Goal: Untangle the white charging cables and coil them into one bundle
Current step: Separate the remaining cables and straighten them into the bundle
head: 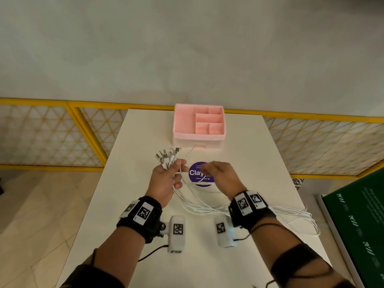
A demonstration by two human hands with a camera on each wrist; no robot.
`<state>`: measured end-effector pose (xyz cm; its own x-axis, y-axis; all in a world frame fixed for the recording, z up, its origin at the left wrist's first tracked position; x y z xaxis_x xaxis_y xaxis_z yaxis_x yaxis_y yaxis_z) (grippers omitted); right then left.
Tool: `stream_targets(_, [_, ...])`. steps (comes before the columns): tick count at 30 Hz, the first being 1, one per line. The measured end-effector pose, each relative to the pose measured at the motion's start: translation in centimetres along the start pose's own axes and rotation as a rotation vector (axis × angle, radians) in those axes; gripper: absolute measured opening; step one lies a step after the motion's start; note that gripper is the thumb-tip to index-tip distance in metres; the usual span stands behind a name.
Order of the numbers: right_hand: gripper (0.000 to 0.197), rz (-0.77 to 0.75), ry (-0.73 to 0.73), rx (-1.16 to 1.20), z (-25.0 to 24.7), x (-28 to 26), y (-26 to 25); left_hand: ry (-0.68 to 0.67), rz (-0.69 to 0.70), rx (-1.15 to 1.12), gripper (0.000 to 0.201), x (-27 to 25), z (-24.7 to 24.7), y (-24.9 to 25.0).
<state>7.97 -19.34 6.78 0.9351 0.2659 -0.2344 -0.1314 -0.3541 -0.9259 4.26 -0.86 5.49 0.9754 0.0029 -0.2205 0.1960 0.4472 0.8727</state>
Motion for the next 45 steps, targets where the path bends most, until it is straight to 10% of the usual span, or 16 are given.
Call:
stream_targets(5, [0.03, 0.019, -0.179, 0.32, 4.1, 1.3, -4.6, -0.032, -0.052, 0.077, 0.023, -1.0, 1.0, -0.6])
stream_targets(14, [0.013, 0.111, -0.012, 0.414, 4.7, 3.0, -3.8, 0.13, -0.058, 0.092, 0.027, -0.9, -0.9, -0.7])
stream_targets(19, [0.016, 0.309, -0.228, -0.104, 3.2, 2.5, -3.2, 0.186, -0.061, 0.044, 0.026, -0.4, -1.8, -1.1])
stream_targets(28, [0.023, 0.006, 0.167, 0.038, 0.2, 2.4, -4.9, 0.375, 0.027, -0.008, 0.011, 0.6, -2.4, -0.9])
stream_targets(37, [0.012, -0.104, -0.098, 0.123, 5.3, 0.4, -4.4, 0.192, 0.048, -0.002, 0.027, 0.7, 0.3, 0.1])
stream_targets(45, [0.01, -0.166, -0.035, -0.012, 7.3, -0.1, -4.2, 0.114, -0.022, -0.102, 0.031, 0.5, 0.3, -0.3])
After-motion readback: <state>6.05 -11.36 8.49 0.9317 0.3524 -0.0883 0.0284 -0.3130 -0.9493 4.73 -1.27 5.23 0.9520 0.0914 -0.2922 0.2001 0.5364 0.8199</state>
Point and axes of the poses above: each hand's wrist, its own x-axis towards the middle knuckle, its own z-axis out of the palm, y = z × x, the point moved 4 cm from there along x, towards the middle knuckle, and after that the axes turned 7 degrees about -y, right-handed, at the moved point
